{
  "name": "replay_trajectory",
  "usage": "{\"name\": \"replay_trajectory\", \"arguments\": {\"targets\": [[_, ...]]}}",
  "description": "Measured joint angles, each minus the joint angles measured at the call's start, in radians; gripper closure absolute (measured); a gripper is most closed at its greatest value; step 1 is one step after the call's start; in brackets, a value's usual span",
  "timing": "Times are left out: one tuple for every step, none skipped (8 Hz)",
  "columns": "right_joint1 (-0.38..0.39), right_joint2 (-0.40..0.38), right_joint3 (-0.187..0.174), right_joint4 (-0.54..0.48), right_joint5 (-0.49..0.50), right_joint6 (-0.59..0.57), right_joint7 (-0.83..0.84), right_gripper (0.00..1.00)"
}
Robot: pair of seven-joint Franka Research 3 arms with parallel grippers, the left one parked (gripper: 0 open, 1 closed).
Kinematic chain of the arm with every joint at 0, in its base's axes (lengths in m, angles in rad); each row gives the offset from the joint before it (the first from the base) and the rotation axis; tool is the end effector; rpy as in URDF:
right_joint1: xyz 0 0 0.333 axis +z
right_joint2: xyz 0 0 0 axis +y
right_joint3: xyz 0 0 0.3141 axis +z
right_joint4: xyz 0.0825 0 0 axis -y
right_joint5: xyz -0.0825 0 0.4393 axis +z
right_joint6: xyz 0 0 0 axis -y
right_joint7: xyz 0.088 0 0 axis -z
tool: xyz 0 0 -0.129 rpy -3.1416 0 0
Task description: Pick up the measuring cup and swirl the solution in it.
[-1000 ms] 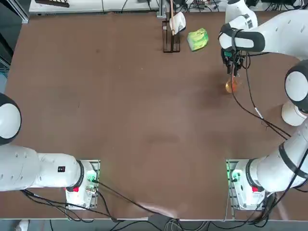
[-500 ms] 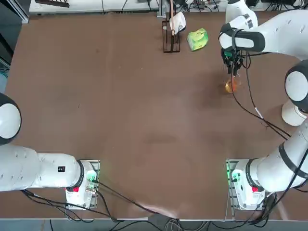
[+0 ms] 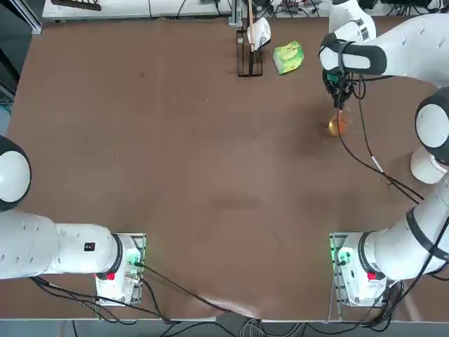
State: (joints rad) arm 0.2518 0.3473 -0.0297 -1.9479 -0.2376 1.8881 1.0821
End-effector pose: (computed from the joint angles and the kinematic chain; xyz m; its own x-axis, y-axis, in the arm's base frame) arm 0.5899 0.1102 0.2199 0.7349 -0.6777 -0.0249 -0.5995 -0.6664 0.4433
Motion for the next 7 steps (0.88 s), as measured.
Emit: {"name": "replay_trajectory", "arguments": {"targets": [[0.000,-0.001,0.000,0.004,0.000,-0.002,0.000,0.99],[0.000,-0.003,0.000,0.011,0.000,-0.009,-0.004,0.99],[0.000,-0.008,0.001,0.018,0.010,-0.023,-0.032,0.99],[-0.001,-0.019,0.000,0.024,0.039,-0.051,-0.105,0.99],[-0.008,-0.037,-0.001,0.027,0.072,-0.081,-0.205,0.99],[-0.025,-0.061,-0.002,0.028,0.104,-0.104,-0.318,0.99],[-0.041,-0.081,-0.004,0.028,0.129,-0.117,-0.429,0.99]]}}
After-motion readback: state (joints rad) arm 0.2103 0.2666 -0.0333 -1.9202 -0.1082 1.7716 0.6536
